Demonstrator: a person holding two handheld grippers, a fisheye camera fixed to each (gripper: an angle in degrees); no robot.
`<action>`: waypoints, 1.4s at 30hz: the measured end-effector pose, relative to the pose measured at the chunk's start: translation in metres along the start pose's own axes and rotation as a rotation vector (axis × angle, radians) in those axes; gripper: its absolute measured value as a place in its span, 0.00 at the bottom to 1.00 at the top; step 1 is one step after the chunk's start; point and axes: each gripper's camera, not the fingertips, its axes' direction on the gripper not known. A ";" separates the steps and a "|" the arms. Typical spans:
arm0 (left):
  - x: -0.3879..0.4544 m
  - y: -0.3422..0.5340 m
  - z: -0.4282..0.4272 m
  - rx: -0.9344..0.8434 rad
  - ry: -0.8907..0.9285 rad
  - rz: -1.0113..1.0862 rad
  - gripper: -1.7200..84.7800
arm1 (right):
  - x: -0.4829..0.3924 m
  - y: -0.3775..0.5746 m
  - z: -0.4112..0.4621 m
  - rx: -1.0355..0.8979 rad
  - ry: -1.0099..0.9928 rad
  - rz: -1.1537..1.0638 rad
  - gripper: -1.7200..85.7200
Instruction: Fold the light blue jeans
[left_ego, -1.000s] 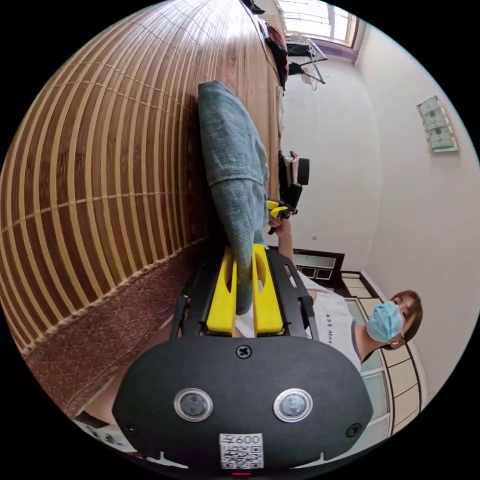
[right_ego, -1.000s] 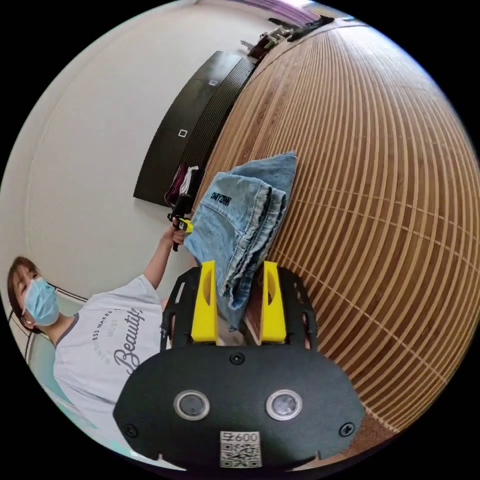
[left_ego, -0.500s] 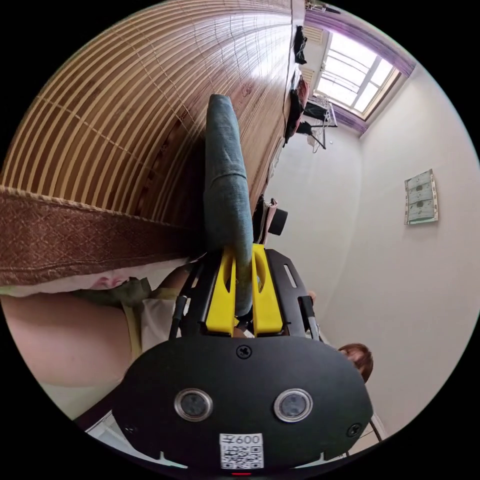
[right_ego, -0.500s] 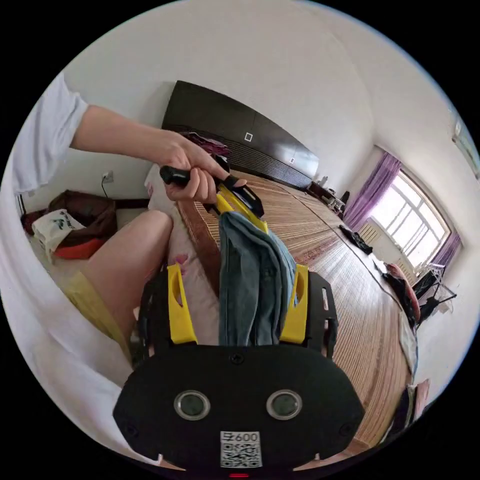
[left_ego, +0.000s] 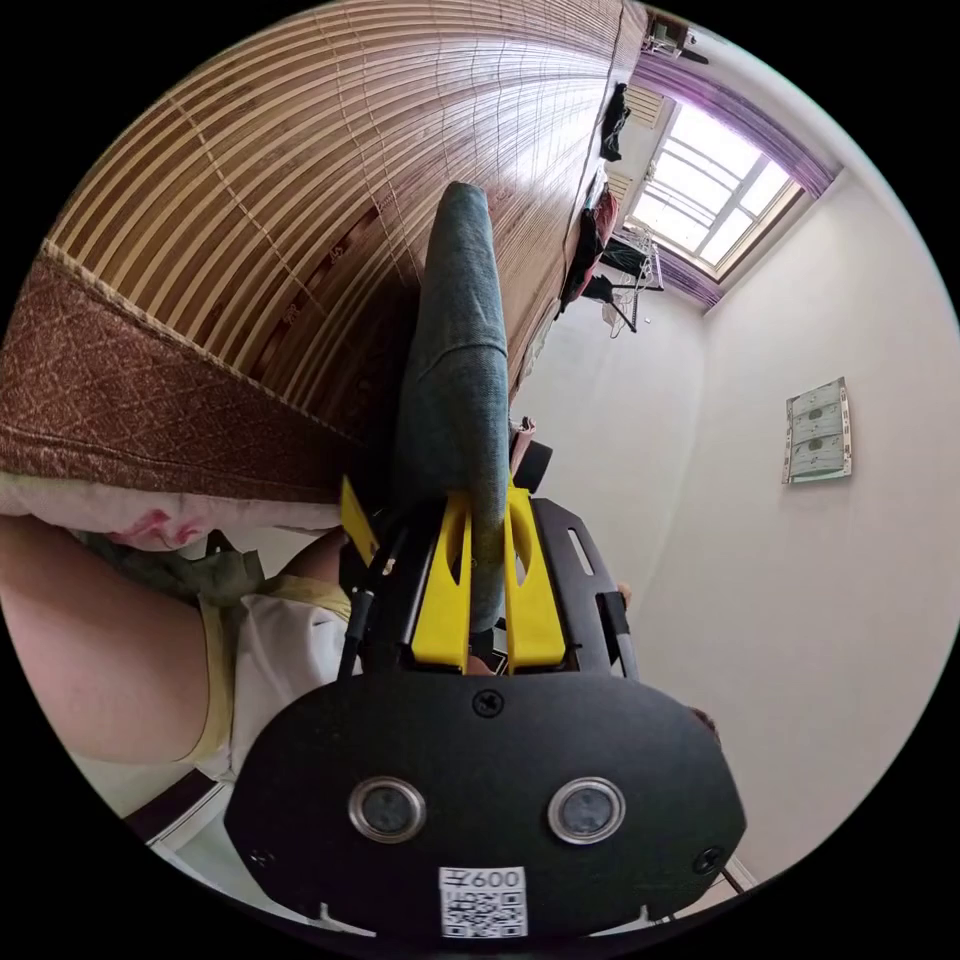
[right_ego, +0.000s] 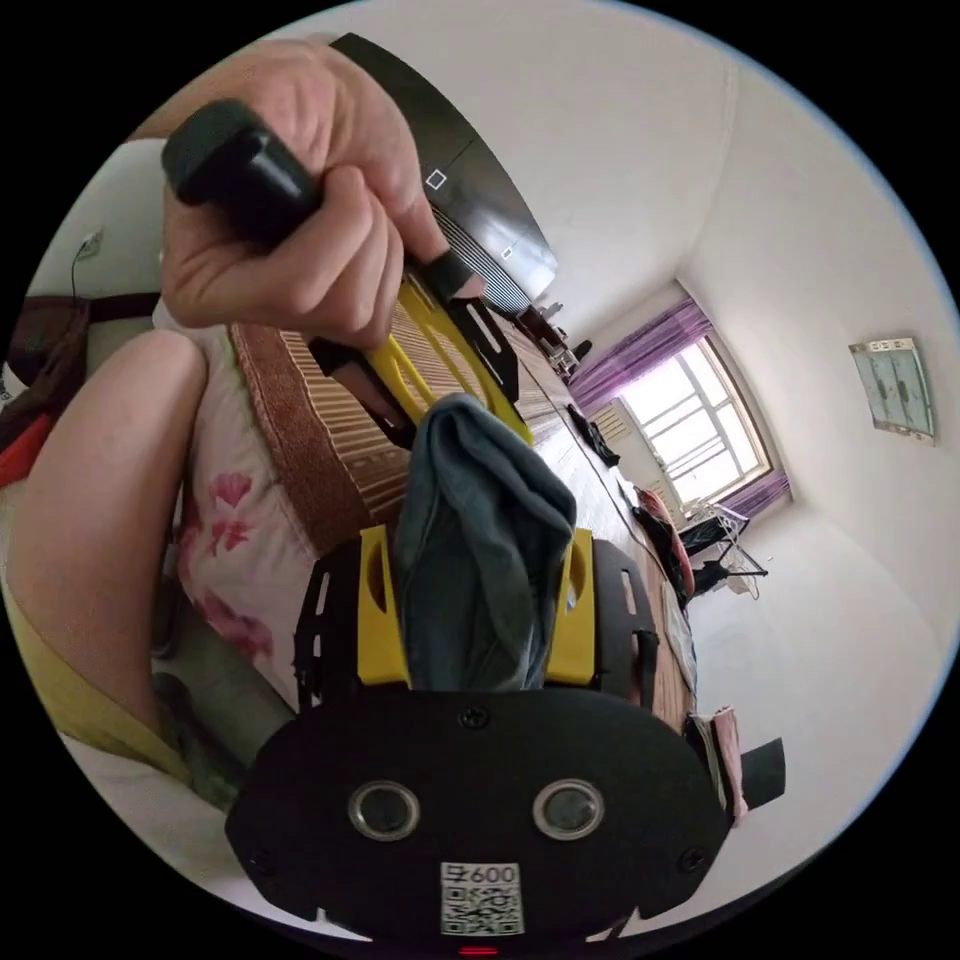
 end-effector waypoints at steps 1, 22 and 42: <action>-0.002 -0.003 -0.004 0.000 0.009 -0.005 0.05 | 0.005 0.012 0.004 -0.020 -0.056 -0.010 0.24; -0.085 -0.035 0.002 -0.235 -0.074 0.042 0.14 | 0.269 0.094 0.023 -0.167 -0.337 0.081 0.06; -0.103 -0.052 0.029 -0.416 -0.336 0.058 0.11 | 0.708 0.344 0.135 -0.080 -1.506 1.357 0.18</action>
